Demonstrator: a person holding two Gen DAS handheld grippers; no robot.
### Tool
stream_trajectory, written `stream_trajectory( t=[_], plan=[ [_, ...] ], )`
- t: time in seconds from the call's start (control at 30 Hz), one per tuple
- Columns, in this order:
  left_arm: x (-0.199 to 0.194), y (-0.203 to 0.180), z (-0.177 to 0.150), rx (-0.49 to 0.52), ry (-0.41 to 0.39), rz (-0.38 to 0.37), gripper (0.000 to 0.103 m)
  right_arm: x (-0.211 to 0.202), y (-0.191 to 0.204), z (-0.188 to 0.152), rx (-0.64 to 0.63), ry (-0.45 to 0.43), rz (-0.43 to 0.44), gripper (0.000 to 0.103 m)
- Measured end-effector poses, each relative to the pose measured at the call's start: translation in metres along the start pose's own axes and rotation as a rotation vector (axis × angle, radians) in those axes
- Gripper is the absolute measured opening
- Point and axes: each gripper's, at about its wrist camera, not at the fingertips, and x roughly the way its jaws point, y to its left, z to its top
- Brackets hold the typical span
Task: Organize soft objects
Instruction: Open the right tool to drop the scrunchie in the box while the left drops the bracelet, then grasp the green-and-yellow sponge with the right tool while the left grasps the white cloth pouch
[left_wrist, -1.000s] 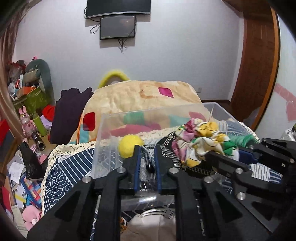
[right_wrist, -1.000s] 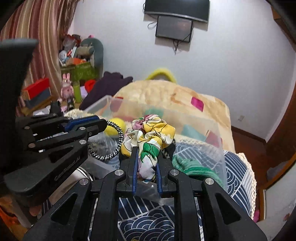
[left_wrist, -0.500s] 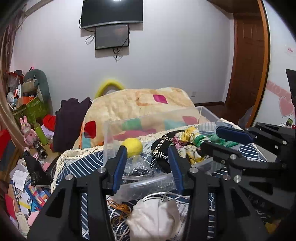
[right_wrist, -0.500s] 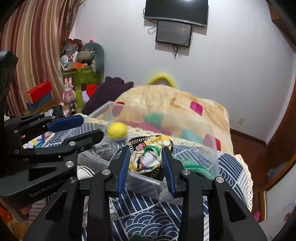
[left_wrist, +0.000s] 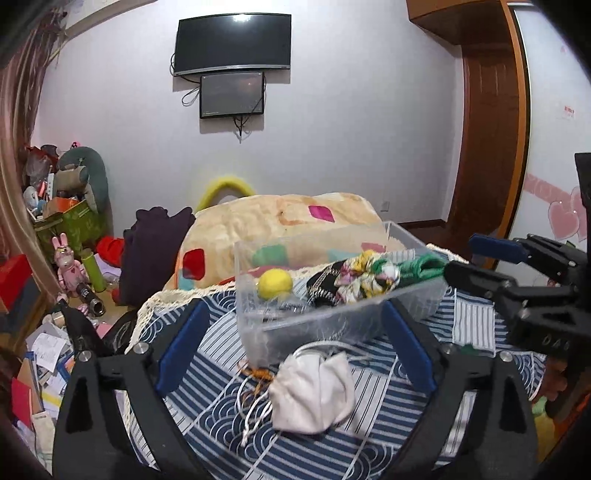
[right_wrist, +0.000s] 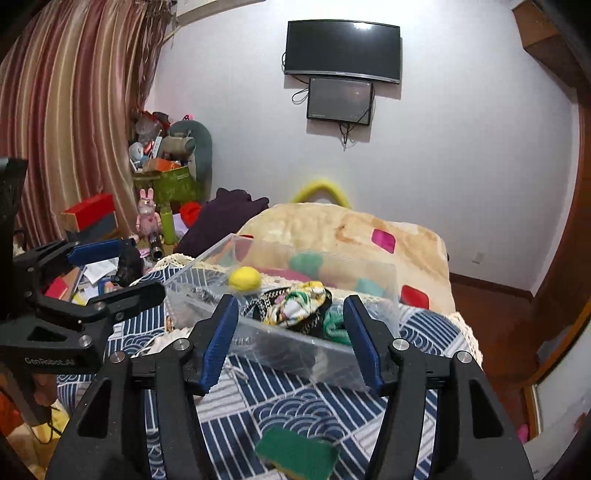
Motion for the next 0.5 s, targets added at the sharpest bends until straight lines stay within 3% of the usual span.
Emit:
stream_trajectory(
  t=[0.13,0.2,0.5],
  plan=[
    [0.002,-0.001,-0.016,-0.002,0.037,0.004,0.099,-0.004,0.000,-0.012,0.004,0.018,-0.015,0.060],
    [0.006,0.000,-0.022,-0.011,0.064,-0.008,0.099,-0.005,0.000,-0.020,0.007,0.024,-0.021,0.073],
    [0.022,-0.003,-0.051,-0.025,0.162,-0.026,0.099,0.007,-0.001,-0.060,0.045,0.120,-0.017,0.075]
  ],
)
